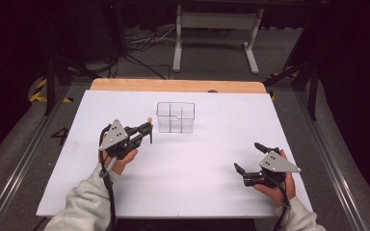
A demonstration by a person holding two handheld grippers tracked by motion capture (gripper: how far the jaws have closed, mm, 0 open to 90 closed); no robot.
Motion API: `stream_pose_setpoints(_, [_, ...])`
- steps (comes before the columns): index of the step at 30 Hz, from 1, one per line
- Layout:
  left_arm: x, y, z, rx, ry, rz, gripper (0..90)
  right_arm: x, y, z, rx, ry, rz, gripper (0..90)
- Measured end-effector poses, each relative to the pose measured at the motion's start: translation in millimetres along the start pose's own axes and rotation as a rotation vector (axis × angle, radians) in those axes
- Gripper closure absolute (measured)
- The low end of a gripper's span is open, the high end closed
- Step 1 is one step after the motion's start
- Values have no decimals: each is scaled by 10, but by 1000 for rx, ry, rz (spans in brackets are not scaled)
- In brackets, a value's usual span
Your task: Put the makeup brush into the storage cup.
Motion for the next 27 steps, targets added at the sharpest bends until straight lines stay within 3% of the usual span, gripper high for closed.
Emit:
stream_pose_setpoints(12, [87,-1,173,-28,-5,-3,836,-5,37,-85,19,4,-4,34])
stream_pose_setpoints(15, [120,-70,245,7,-31,-22,836,-15,47,-97,20,3,-8,35])
stream_pose_setpoints(18, [147,-103,290,7,-32,-27,836,-16,49,-102,21,7,-8,36])
stream_pose_setpoints(27, [247,-210,551,-49,-23,-27,836,-27,50,-100,19,12,-27,41])
Point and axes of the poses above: each handheld gripper's, and its own axes: y roughly backward along the jaws, z roughly out of its top, x roughly to its left, the point moved 6 cm from there along -y, roughly forward along the jaws, and after that the axes turned 15 degrees about -z, right-handed, at the moved point
